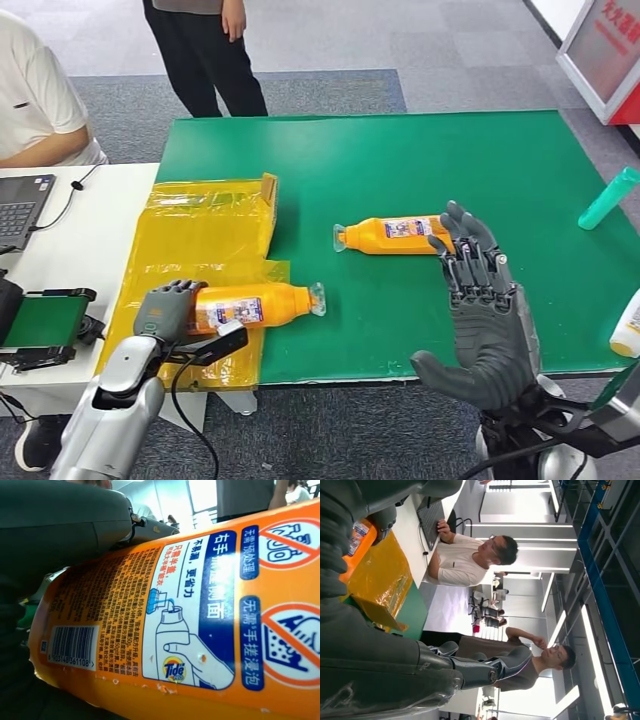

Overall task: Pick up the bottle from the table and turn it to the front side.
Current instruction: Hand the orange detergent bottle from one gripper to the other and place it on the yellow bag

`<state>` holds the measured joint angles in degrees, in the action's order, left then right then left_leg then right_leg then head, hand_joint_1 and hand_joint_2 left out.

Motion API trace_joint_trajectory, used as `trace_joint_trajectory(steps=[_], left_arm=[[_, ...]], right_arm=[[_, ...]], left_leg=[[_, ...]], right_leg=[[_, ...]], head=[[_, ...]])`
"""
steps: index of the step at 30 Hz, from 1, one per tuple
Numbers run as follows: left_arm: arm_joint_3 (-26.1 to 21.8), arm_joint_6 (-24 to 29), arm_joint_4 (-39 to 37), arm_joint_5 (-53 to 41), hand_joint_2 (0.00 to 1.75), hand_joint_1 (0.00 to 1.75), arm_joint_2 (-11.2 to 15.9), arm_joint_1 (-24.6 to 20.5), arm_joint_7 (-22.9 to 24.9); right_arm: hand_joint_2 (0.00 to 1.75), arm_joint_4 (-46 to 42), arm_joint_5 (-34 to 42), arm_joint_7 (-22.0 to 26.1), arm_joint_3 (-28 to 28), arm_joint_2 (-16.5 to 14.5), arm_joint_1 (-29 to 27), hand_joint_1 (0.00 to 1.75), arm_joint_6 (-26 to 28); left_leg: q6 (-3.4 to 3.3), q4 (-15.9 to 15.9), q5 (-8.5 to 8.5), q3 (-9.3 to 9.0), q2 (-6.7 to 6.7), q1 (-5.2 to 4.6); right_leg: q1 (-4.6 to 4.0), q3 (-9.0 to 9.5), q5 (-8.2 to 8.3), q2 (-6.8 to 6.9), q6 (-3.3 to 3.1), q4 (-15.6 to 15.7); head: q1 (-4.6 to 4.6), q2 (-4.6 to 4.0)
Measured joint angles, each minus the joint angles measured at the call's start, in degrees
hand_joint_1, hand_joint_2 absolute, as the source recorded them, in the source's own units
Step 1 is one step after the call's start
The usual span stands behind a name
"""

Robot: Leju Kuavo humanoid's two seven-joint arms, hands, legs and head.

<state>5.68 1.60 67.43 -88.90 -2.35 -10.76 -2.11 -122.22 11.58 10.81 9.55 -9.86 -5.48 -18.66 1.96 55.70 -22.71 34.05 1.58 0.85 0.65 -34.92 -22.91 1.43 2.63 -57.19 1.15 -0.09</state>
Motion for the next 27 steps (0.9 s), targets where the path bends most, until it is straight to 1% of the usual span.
trace_joint_trajectory(steps=[1, 2, 4, 5, 6, 19, 27], left_arm=[[-0.4, 0.1, -0.4, 0.0, 1.75, 1.72, -0.2, -0.1, 0.0], [-0.8, 0.3, -0.9, 0.0, 1.75, 1.53, -0.3, -0.3, 0.0], [-1.3, 0.7, -1.6, 0.0, 1.75, 0.65, -0.6, -0.5, 0.1], [-1.6, 0.9, -1.9, 0.0, 1.75, 0.24, -0.8, -0.6, 0.1], [-1.8, 1.1, -2.1, 0.0, 1.75, 0.0, -0.9, -0.8, 0.2], [-2.7, 1.4, -3.8, 0.0, 1.75, 0.0, -2.0, -1.5, 0.3], [-4.2, 1.4, -3.8, 0.0, 1.75, 0.0, -2.8, -1.6, -0.2]], right_arm=[[1.75, 0.0, 0.0, -0.1, 0.0, 0.0, 0.0, 0.0, 0.0], [1.75, 0.0, 0.0, -0.1, -0.1, 0.0, 0.0, 0.0, 0.0], [1.75, 0.0, -0.1, -0.2, -0.2, 0.0, 0.0, 0.0, 0.0], [1.75, 0.0, -0.1, -0.2, -0.3, 0.0, 0.0, 0.0, 0.0], [1.75, 0.0, -0.1, -0.2, -0.4, 0.0, 0.0, 0.0, 0.0], [1.75, 0.0, 0.0, -0.2, -1.9, 0.0, -0.1, 0.0, 0.0], [1.75, 0.0, 0.0, -0.2, -2.6, 0.0, 0.0, 0.0, -0.4]], left_leg=[[0.0, 0.0, 0.0, -0.02, 0.0, 0.0], [0.0, 0.0, 0.0, -0.04, 0.0, 0.0], [-0.01, 0.0, 0.01, -0.09, 0.0, 0.0], [-0.01, 0.0, 0.02, -0.11, 0.0, 0.0], [-0.01, 0.0, 0.03, -0.13, 0.0, 0.0], [-0.03, 0.0, 0.2, -0.15, -0.01, 0.0], [-0.02, 0.0, 0.24, -0.14, -0.01, 0.0]], right_leg=[[0.0, 0.02, 0.0, 0.0, 0.0, 0.0], [0.0, 0.04, 0.01, 0.0, 0.0, 0.0], [0.01, 0.1, 0.03, 0.0, 0.01, 0.0], [0.01, 0.12, 0.05, 0.0, 0.02, 0.0], [0.01, 0.14, 0.06, 0.0, 0.02, 0.0], [0.02, 0.2, 0.22, 0.0, 0.04, 0.0], [0.02, 0.19, 0.27, 0.0, 0.02, 0.0]], head=[[0.0, 0.0], [-0.01, 0.0], [-0.01, 0.0], [-0.01, 0.0], [0.0, 0.0], [0.0, 0.0], [0.0, 0.0]])
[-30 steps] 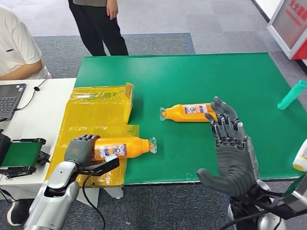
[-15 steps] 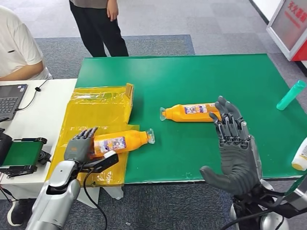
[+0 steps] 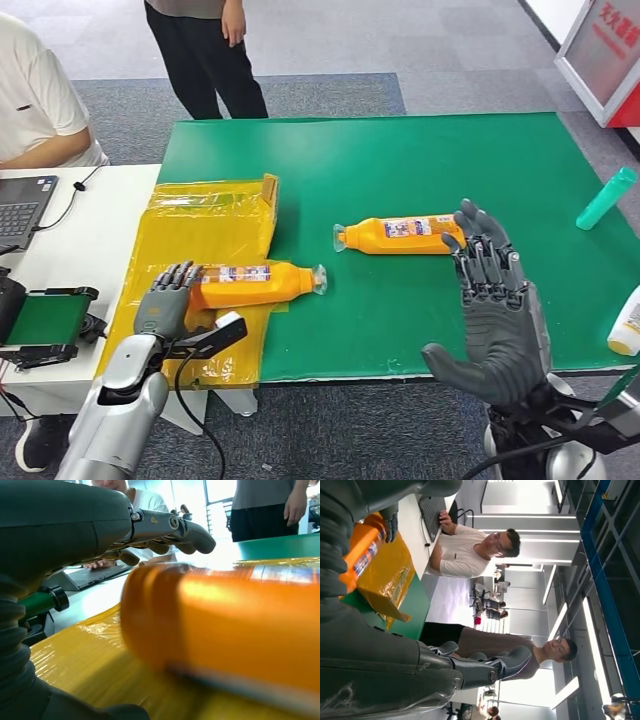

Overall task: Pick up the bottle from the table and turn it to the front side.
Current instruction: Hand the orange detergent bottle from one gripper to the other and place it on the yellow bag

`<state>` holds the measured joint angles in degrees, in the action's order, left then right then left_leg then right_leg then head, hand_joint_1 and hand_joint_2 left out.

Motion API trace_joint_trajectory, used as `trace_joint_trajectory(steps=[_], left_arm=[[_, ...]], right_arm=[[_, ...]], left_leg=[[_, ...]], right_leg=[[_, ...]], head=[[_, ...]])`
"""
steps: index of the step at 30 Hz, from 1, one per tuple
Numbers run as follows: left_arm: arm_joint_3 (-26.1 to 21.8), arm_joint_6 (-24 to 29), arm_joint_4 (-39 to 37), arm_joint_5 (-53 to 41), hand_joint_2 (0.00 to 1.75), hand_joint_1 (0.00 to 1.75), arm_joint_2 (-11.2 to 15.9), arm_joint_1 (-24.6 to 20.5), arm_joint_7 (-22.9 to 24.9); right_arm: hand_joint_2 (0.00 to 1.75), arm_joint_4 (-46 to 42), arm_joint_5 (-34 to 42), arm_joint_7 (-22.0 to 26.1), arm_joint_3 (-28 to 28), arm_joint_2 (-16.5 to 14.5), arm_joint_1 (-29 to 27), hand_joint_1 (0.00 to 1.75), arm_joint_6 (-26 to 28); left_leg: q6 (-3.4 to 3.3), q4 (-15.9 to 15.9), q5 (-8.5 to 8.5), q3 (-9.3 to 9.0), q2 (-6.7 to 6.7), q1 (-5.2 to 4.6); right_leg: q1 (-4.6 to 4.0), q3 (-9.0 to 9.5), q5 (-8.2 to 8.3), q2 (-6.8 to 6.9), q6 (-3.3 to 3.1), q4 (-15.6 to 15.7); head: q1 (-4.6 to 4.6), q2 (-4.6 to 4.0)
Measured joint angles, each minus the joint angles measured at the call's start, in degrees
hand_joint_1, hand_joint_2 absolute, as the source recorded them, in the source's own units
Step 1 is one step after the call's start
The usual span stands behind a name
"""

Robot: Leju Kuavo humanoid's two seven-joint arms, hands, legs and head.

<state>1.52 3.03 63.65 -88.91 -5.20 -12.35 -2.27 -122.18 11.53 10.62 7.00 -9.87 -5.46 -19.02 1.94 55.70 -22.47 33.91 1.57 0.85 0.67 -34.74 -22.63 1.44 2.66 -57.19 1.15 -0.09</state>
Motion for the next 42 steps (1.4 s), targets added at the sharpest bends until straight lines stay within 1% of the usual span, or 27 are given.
trace_joint_trajectory(steps=[6, 11, 15, 17, 22, 26, 29, 32, 35, 37, 42], left_arm=[[-1.1, 0.6, 0.0, 0.5, 1.75, 0.0, -0.5, 0.1, -1.5], [-2.8, 1.3, 2.0, 5.6, 1.75, 0.0, -1.5, 1.3, -4.9], [-3.9, 0.6, 6.3, 11.3, 1.75, 0.0, -2.5, 2.6, -6.9], [-4.5, -0.8, 10.0, 16.7, 1.75, 0.0, -3.3, 2.9, -8.2], [-5.6, -7.3, 20.9, 33.0, 1.75, 0.0, -6.0, 3.6, -10.6], [-5.5, -14.1, 28.5, 49.6, 1.75, 0.0, -7.2, 5.7, -12.7], [-5.0, -18.5, 34.3, 60.8, 1.75, 0.0, -7.5, 8.4, -11.7], [-4.4, -21.5, 38.5, 69.8, 1.75, 0.0, -7.5, 11.3, -8.7], [-4.0, -23.3, 42.3, 80.7, 1.75, 0.0, -6.9, 15.2, -5.6], [-4.1, -23.9, 44.6, 86.7, 1.75, 0.0, -6.3, 17.9, -4.8], [-6.3, -24.7, 49.0, 93.7, 1.75, 0.0, -5.3, 23.0, -4.8]], right_arm=[[1.75, 0.0, -0.4, 0.0, -0.3, 0.0, 0.0, 0.0, -0.2], [1.75, 0.0, -1.0, 0.2, -0.4, 0.0, -0.3, 0.0, -0.1], [1.75, 0.0, -1.5, 0.2, -0.4, -0.1, -0.7, 0.0, 0.2], [1.75, 0.0, -1.9, 0.2, -0.4, -0.1, -0.9, 0.0, 0.4], [1.75, -0.2, -2.7, 0.0, -0.9, -0.3, -1.5, 0.0, 0.7], [1.75, -0.2, -2.9, 0.1, -1.2, -0.4, -1.9, 0.0, 0.7], [1.75, -0.1, -3.8, 0.5, -1.2, -0.4, -2.3, 0.0, 0.7], [1.75, 0.2, -5.3, 0.5, -1.2, -0.4, -2.3, 0.0, 0.9], [1.75, 0.7, -7.3, -0.4, -1.4, -0.3, -2.0, 0.0, 1.7], [1.75, 1.2, -8.3, -1.4, -1.8, -0.2, -1.7, 0.0, 2.0], [1.75, 3.2, -12.0, -3.3, -2.9, 1.1, -1.6, 0.0, 2.4]], left_leg=[[0.0, 0.0, 0.0, 0.01, 0.0, 0.0], [0.0, 0.0, 0.01, 0.08, 0.0, 0.0], [0.0, 0.0, 0.02, 0.18, 0.0, 0.0], [0.0, 0.0, 0.01, 0.22, 0.0, 0.0], [0.01, 0.0, 0.0, 0.32, 0.0, 0.0], [0.03, 0.0, -0.03, 0.34, 0.0, 0.0], [0.03, 0.0, -0.06, 0.37, 0.01, 0.0], [0.03, 0.0, -0.07, 0.39, 0.01, 0.0], [0.02, 0.0, -0.08, 0.41, 0.01, 0.0], [0.01, 0.0, -0.1, 0.41, 0.01, 0.0], [-0.03, 0.0, -0.15, 0.43, 0.0, 0.0]], right_leg=[[0.0, -0.01, 0.0, 0.0, 0.0, 0.0], [0.0, -0.12, 0.01, -0.01, 0.01, 0.0], [0.0, -0.23, 0.01, -0.01, 0.02, 0.0], [0.0, -0.27, 0.01, -0.01, 0.02, 0.0], [-0.01, -0.35, 0.0, -0.01, 0.02, 0.0], [-0.01, -0.38, -0.01, -0.03, 0.01, 0.0], [-0.01, -0.41, -0.05, -0.02, 0.01, 0.0], [-0.01, -0.41, -0.06, -0.03, 0.02, 0.0], [-0.01, -0.44, -0.08, -0.03, 0.01, 0.0], [-0.01, -0.44, -0.12, -0.02, 0.03, 0.0], [-0.01, -0.43, -0.15, -0.02, 0.06, 0.0]], head=[[0.0, -0.01], [0.0, -0.01], [-0.01, 0.0], [-0.01, 0.0], [-0.01, -0.01], [-0.01, -0.01], [0.0, -0.01], [0.0, 0.0], [-0.01, -0.01], [-0.01, -0.01], [0.01, 0.0]])
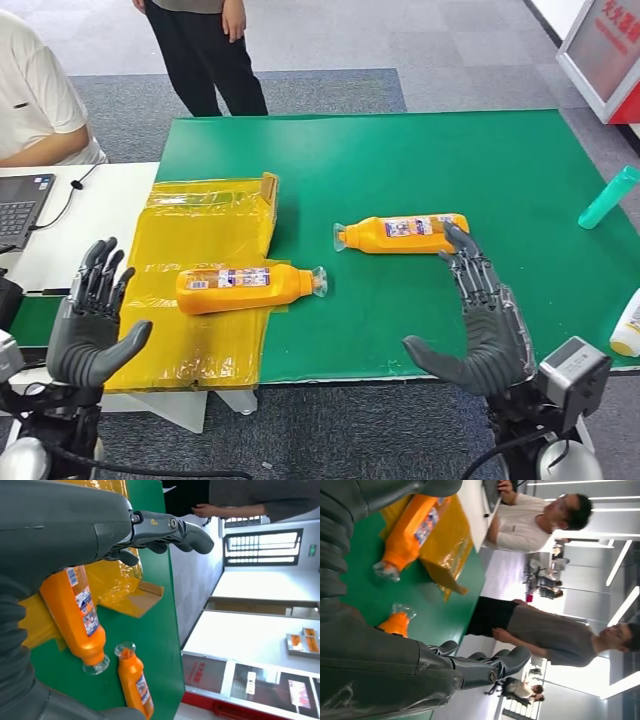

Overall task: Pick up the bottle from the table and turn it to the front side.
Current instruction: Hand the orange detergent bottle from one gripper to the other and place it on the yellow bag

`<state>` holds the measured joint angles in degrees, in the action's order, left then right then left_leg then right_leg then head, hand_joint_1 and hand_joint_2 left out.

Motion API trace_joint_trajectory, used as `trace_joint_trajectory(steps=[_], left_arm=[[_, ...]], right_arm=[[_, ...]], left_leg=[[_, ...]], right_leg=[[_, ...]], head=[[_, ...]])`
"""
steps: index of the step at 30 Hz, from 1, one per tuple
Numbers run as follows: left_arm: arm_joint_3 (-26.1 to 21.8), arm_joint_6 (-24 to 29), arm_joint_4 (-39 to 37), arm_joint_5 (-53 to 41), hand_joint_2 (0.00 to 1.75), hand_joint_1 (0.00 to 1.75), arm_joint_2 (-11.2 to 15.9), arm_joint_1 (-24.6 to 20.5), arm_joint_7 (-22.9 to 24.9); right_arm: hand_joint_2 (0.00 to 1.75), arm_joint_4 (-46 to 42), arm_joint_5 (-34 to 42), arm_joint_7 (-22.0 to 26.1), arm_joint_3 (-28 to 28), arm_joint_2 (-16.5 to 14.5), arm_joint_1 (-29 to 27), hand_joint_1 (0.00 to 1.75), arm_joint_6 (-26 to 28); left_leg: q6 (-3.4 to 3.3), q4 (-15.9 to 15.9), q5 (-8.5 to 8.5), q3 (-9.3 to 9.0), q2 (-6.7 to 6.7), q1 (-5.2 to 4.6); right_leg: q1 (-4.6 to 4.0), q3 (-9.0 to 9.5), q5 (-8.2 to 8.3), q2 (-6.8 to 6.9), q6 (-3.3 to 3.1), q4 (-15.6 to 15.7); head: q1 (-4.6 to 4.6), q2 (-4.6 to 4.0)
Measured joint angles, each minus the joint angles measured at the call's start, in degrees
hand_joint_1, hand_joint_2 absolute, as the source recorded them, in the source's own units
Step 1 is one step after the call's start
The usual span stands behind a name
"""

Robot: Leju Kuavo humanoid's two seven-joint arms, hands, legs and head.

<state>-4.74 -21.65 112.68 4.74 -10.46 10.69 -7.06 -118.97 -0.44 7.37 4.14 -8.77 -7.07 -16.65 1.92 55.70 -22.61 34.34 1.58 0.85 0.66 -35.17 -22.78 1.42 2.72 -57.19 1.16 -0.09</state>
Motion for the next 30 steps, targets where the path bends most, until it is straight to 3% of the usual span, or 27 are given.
trace_joint_trajectory(steps=[7, 14, 22, 30], left_arm=[[-6.3, -5.1, 2.7, 3.8, 1.75, 0.0, 0.0, 4.7, -1.1], [-12.4, -10.5, 3.3, 4.6, 1.75, 0.0, -1.2, 7.1, -1.5], [-14.1, -12.5, 4.9, 3.6, 1.75, 0.0, -2.0, 8.0, -1.4], [-14.1, -11.2, 4.9, 0.5, 1.75, 0.0, -1.0, 7.8, -0.4]], right_arm=[[1.75, 4.8, 0.4, -0.5, -2.8, 2.5, -0.5, 0.0, -0.1], [1.75, 6.9, 2.8, -0.3, -6.7, 2.8, -1.4, 0.0, -1.1], [1.75, 7.0, 2.4, -0.7, -7.8, 2.8, -2.1, 0.0, -1.8], [1.75, 8.6, 0.9, -0.5, -7.9, 3.2, -2.0, 0.0, -2.0]], left_leg=[[-0.02, 0.0, -0.05, 0.0, 0.0, 0.0], [-0.01, 0.0, -0.06, -0.01, 0.0, 0.0], [-0.01, 0.0, -0.08, -0.02, 0.0, 0.0], [-0.01, 0.0, -0.07, -0.02, 0.0, 0.0]], right_leg=[[0.0, 0.0, -0.04, 0.0, 0.03, 0.0], [0.0, -0.01, -0.06, 0.0, 0.01, 0.0], [0.0, 0.0, -0.07, 0.0, 0.0, 0.0], [0.0, 0.0, -0.06, 0.0, 0.0, 0.0]], head=[[-0.02, 0.0], [-0.02, 0.0], [-0.01, 0.0], [-0.01, -0.01]])
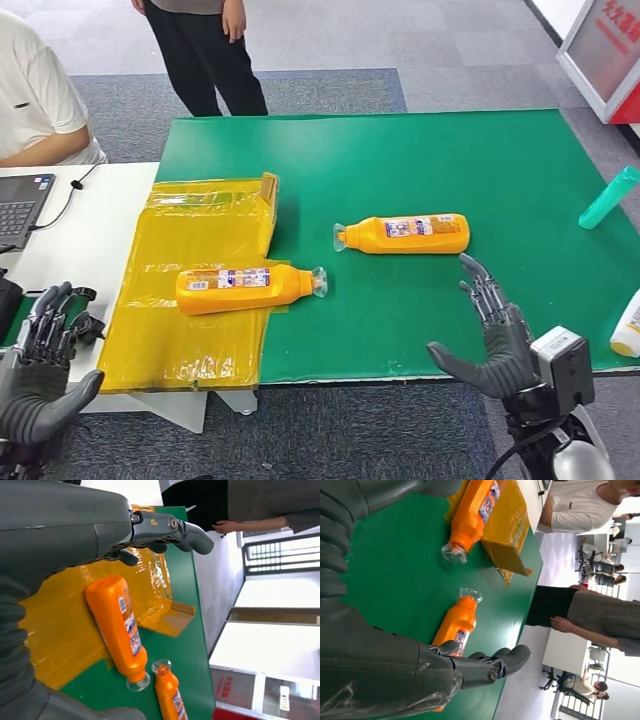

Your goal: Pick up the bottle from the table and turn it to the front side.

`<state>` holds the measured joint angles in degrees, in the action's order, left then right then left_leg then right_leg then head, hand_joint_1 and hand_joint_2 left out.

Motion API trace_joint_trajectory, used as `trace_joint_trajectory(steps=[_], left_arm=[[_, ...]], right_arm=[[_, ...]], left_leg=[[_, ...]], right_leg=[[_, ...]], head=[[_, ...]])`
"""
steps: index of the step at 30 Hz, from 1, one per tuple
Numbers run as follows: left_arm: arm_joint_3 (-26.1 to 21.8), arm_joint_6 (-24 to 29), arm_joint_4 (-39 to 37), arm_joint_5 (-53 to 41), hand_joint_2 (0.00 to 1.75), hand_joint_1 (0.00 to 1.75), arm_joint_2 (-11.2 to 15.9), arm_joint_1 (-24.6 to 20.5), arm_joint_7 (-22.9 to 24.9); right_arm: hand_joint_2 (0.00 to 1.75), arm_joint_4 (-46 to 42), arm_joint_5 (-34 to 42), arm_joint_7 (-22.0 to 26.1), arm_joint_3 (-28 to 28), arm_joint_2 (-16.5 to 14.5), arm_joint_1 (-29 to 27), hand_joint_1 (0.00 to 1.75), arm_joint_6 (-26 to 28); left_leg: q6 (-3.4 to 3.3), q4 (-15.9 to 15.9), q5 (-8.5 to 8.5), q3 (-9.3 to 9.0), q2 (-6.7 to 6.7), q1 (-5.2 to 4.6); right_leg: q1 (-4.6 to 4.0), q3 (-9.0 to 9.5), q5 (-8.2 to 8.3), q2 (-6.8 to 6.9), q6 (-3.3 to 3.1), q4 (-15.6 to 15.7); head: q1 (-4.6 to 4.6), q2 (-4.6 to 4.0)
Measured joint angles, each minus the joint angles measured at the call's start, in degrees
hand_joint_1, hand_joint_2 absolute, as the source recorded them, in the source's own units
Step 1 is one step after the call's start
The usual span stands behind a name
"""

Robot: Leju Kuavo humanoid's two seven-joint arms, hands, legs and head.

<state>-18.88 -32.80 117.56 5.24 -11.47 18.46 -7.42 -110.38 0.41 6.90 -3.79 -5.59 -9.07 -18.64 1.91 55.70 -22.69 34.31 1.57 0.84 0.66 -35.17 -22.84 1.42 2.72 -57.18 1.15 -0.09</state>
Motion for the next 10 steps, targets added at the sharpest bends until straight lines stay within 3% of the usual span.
trace_joint_trajectory(steps=[10], left_arm=[[2.4, 7.6, 0.0, -9.8, 1.75, 0.0, 0.0, -1.3, 0.2]], right_arm=[[1.75, 1.0, 1.5, -0.1, -1.5, 0.9, -0.2, 0.0, -0.2]], left_leg=[[-0.01, 0.0, -0.01, -0.01, 0.0, -0.01]], right_leg=[[0.01, 0.0, 0.0, 0.0, 0.01, 0.0]], head=[[0.0, 0.0]])
